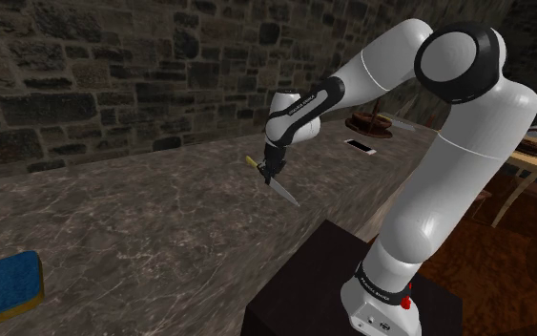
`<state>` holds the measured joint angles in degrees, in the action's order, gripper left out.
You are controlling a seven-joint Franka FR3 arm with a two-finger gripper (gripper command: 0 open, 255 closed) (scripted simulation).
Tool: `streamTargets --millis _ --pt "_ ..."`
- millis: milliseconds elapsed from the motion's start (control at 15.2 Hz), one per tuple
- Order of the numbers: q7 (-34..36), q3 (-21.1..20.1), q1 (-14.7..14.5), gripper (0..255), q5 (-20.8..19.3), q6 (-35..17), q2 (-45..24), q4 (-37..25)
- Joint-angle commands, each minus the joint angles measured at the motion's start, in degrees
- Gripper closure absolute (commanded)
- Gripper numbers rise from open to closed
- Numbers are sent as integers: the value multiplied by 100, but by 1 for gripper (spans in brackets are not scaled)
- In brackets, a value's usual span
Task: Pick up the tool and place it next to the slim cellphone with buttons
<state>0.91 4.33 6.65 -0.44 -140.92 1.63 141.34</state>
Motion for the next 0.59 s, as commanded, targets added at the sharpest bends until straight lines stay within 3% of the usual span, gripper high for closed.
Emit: streamTargets --millis 0,264,528 --pt "0 0 0 255 0 0 0 0" --pt "0 0 0 255 0 0 0 0" --pt "17 -2 1 255 -24 330 238 -92"
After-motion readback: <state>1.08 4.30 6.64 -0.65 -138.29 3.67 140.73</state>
